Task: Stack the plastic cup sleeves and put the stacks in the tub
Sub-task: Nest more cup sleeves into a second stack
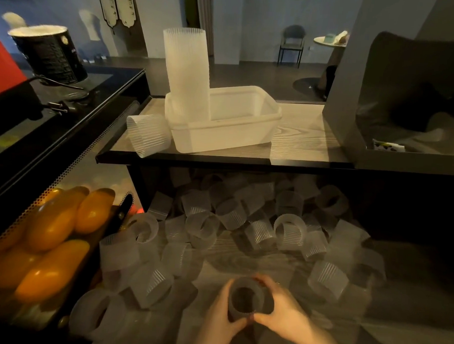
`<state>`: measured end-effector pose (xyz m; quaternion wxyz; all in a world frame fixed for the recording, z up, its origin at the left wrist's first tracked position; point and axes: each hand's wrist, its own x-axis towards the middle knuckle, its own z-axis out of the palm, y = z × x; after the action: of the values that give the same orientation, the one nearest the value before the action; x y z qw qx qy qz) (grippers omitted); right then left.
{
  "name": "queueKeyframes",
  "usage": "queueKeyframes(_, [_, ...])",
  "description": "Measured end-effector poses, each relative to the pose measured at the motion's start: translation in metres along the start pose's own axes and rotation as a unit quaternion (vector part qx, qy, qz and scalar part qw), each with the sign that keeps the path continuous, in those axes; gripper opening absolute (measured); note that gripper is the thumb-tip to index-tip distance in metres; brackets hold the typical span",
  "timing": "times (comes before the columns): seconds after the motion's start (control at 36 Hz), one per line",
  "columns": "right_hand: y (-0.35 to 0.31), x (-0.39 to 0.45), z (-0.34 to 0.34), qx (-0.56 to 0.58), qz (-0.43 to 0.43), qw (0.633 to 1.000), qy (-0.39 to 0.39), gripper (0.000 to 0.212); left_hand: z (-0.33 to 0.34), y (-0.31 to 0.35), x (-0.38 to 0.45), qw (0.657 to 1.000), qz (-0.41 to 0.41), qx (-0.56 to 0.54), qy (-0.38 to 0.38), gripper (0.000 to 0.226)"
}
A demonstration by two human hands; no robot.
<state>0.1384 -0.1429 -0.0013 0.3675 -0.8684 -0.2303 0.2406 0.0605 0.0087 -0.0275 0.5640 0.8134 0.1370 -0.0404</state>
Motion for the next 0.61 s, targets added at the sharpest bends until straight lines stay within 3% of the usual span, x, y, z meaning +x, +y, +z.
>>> queueKeyframes(0.28, [0.015,0.002,0.017,0.005,0.046,0.999,-0.009,0.083,0.01,-0.015,0.0,0.999,-0.034,0.028,-0.013,0.093])
queueKeyframes(0.61, [0.006,0.01,0.01,0.003,0.037,0.999,-0.034,0.091,0.003,-0.01,0.008,0.996,-0.029,0.075,-0.03,0.09])
